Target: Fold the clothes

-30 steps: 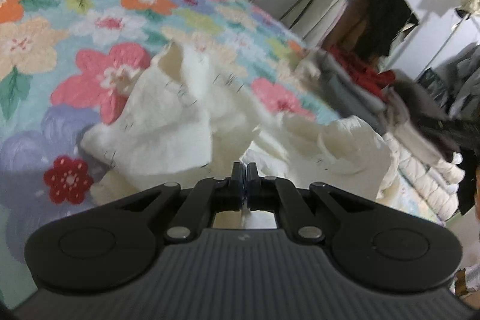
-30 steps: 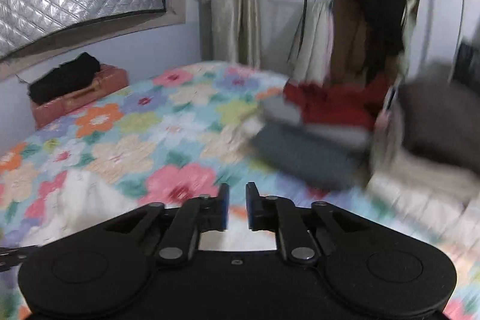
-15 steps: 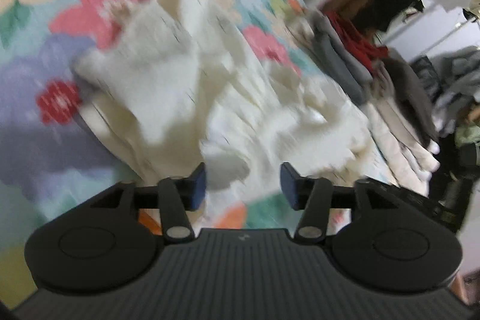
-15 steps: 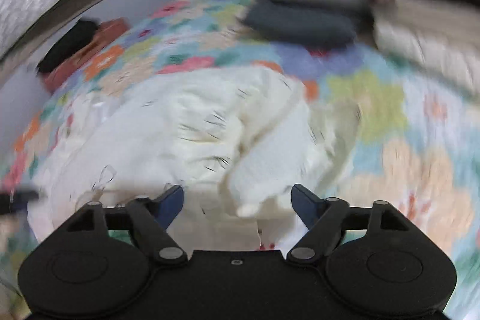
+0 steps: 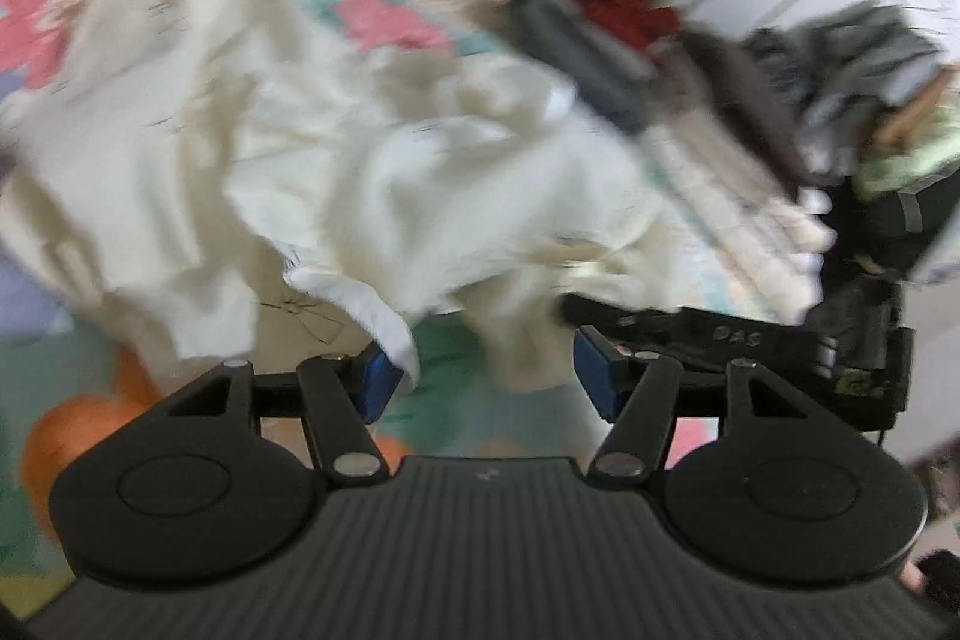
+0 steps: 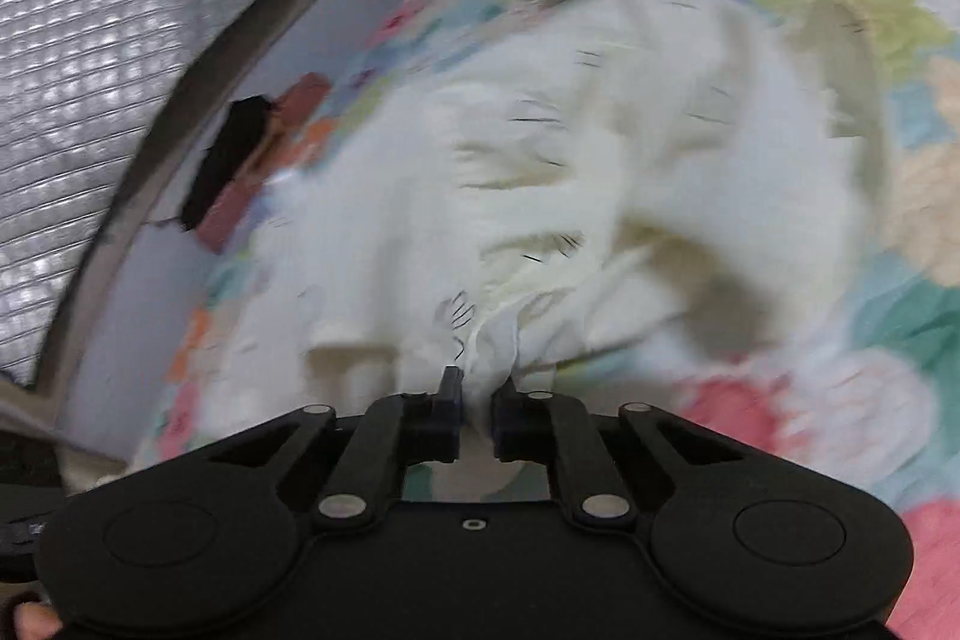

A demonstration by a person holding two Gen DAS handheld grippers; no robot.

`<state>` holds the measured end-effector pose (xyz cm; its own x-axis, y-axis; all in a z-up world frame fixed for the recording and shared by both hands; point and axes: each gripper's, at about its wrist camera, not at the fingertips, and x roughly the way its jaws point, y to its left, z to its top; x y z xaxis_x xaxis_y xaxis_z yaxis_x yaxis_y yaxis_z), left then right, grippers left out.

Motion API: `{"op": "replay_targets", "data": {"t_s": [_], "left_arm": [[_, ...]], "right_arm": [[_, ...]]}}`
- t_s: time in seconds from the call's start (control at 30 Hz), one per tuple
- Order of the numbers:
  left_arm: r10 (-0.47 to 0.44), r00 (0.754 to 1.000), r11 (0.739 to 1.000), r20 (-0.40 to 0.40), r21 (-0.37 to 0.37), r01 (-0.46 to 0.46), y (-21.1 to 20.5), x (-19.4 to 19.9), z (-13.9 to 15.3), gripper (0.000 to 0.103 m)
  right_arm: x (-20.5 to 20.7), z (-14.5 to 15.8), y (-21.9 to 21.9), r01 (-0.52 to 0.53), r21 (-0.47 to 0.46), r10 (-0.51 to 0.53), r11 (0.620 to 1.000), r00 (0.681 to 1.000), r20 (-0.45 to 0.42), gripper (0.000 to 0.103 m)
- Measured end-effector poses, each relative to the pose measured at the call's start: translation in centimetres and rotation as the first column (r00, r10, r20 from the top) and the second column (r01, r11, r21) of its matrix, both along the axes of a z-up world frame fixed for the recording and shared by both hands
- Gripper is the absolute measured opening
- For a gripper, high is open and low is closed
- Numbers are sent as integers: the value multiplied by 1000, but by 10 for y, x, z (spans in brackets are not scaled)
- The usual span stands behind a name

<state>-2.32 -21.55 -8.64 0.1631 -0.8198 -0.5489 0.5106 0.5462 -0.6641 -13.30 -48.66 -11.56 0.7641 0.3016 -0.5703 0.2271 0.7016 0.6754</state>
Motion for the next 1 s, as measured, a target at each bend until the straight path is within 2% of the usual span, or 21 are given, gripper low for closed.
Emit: {"op": "replay_targets", "data": {"t_s": [0.07,0.17,0.23,0.27,0.33,0.4,0.47,0.53,0.63,0.73,0.77,0.83,0.9,0.93,0.97,1.0], "left_arm": [[-26,999,997,-42,-77,23,1,0,2,72],[-42,993,987,-108,-162,24,9,3,3,74],[-43,988,979,-151,-202,12,15,3,2,82],[-47,982,975,-182,-222,6,18,3,1,87],[-73,960,963,-269,-271,-3,22,3,-5,88],[-75,928,945,-364,-323,-50,27,3,-15,88],[-45,905,924,-422,-362,-123,34,4,-25,90],[-34,889,909,-456,-384,-162,37,6,-32,90],[-22,878,903,-478,-386,-188,38,8,-40,96],[4,859,943,-512,-284,-174,39,9,-42,95],[28,862,951,-507,-253,-180,43,10,-39,95],[121,896,944,-427,-229,-237,60,6,-25,94],[252,924,932,-287,-187,-312,76,-4,-7,94],[301,930,931,-211,-147,-335,80,-12,3,93],[314,934,933,-170,-129,-337,82,-18,8,93],[299,936,932,-185,-152,-328,85,-22,8,93]], "right_arm": [[-4,8,10,-25,82,22,996,999,41,9],[-10,17,18,-38,220,16,975,995,97,9],[-10,24,16,-39,258,10,965,994,112,9],[-11,28,16,-36,265,5,964,993,118,9],[-8,32,15,-49,260,11,964,990,143,9],[-6,42,21,-101,169,69,981,981,183,9],[-7,44,28,-132,94,115,987,978,175,9],[-7,37,28,-136,101,119,985,980,162,9],[-9,30,33,-153,112,134,982,978,158,9],[-10,34,45,-216,128,187,968,960,208,9],[-9,38,50,-242,111,213,964,952,220,9],[-7,44,61,-286,61,267,956,939,218,9],[-6,48,66,-298,11,290,954,936,200,9],[-6,49,68,-302,-14,299,953,935,189,9],[-6,52,69,-301,-48,305,952,935,181,9],[-7,54,71,-298,-94,311,950,935,171,9]]}}
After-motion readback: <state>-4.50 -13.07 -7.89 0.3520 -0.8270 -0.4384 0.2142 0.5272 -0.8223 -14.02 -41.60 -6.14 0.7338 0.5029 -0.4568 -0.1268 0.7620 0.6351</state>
